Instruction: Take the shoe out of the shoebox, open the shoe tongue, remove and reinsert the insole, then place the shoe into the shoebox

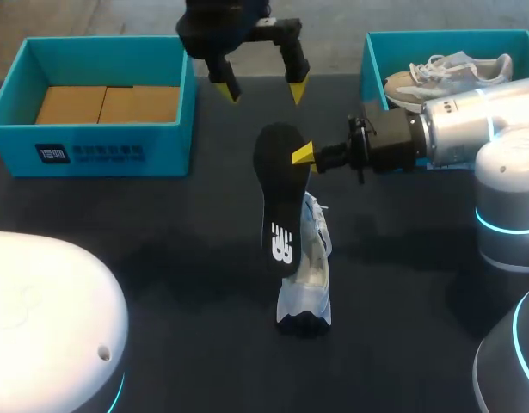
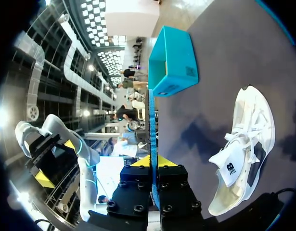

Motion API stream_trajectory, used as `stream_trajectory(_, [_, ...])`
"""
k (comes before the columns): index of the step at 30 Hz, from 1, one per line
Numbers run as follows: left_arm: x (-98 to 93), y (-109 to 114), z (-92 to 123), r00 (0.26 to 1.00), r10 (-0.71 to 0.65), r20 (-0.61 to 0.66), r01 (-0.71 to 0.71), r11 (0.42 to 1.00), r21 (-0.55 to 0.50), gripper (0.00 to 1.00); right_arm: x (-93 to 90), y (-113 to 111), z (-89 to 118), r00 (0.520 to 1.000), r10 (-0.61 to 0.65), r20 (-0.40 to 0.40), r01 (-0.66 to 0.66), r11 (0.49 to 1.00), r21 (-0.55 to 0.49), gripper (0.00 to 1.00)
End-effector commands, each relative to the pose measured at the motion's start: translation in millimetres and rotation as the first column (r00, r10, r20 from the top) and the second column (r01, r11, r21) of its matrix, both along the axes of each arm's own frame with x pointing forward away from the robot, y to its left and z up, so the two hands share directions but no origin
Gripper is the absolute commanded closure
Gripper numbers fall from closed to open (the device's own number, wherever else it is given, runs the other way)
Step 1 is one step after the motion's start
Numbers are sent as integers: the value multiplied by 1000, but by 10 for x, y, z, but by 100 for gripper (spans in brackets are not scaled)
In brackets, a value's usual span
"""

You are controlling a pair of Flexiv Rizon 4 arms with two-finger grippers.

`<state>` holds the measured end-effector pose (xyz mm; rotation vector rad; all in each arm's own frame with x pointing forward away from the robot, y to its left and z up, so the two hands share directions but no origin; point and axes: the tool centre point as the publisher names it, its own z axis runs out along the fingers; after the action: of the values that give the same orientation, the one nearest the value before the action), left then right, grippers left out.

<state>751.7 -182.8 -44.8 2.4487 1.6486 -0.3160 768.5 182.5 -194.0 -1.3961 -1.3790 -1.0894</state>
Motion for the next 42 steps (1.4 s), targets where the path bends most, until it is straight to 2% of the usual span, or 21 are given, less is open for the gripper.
stream_trajectory(1, [28,-57,34,1000,17,18,-19,993,118,0,-8,6,0,1000,-1,0,1,1000,-3,100])
stream_trajectory(11, [18,-52,47,998,66,17,-68,989,135,0,-8,6,0,1000,-1,0,1,1000,-3,100])
stream_trajectory(17, [-33,-50,77,996,89,22,-91,992,85,0,-8,6,0,1000,-1,0,1,1000,-3,100])
stream_trajectory(23, [-93,86,43,989,145,34,-142,987,-73,0,-8,6,0,1000,-1,0,1,1000,-3,100])
stream_trajectory(26, [-136,158,18,985,170,37,-161,970,-182,0,-8,6,0,1000,-1,0,1,1000,-3,100])
stream_trajectory(30, [-202,239,-3,980,196,41,-178,945,-273,0,-8,6,0,1000,-1,0,1,1000,-3,100])
stream_trajectory(42, [-229,484,19,972,234,-6,-195,799,-569,0,-8,6,0,1000,-1,0,1,1000,-3,100])
